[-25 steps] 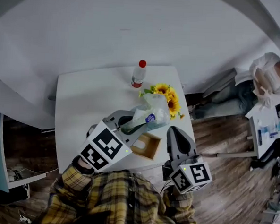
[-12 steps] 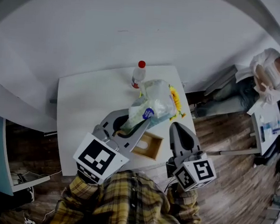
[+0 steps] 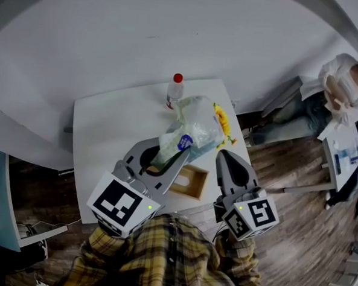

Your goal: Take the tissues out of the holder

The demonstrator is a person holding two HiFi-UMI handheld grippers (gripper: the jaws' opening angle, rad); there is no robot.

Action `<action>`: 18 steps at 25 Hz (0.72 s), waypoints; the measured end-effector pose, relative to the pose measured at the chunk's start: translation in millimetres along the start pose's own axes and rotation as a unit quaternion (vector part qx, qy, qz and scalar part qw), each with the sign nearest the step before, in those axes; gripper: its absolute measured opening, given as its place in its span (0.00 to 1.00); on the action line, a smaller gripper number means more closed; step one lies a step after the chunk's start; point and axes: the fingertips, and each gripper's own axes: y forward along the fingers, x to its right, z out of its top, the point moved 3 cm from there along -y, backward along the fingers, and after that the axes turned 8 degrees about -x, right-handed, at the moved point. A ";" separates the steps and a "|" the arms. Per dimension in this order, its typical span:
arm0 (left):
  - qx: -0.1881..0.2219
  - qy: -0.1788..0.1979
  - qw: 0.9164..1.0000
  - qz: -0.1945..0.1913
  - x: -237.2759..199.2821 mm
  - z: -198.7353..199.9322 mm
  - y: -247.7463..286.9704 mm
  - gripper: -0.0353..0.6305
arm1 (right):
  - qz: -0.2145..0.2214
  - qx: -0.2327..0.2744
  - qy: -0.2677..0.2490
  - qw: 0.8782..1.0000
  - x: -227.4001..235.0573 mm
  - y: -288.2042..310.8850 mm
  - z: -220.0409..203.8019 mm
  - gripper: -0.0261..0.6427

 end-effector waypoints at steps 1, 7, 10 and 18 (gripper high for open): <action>-0.001 0.001 1.000 -0.002 0.5 -0.1 1.0 0.15 | -0.002 -0.003 -0.004 1.000 0.5 0.0 -0.1 0.06; -0.004 0.002 1.000 -0.003 4.9 -1.1 -0.3 0.15 | -0.003 0.009 0.005 1.000 -5.0 -1.7 6.7 0.06; -0.004 0.000 1.000 0.001 6.4 -3.8 -4.0 0.15 | -0.008 0.000 -0.005 1.000 -4.9 -5.6 -1.5 0.05; -0.009 -0.001 1.000 -0.005 4.4 -8.2 -4.5 0.15 | -0.008 0.007 0.005 1.000 -12.1 -4.2 -0.7 0.06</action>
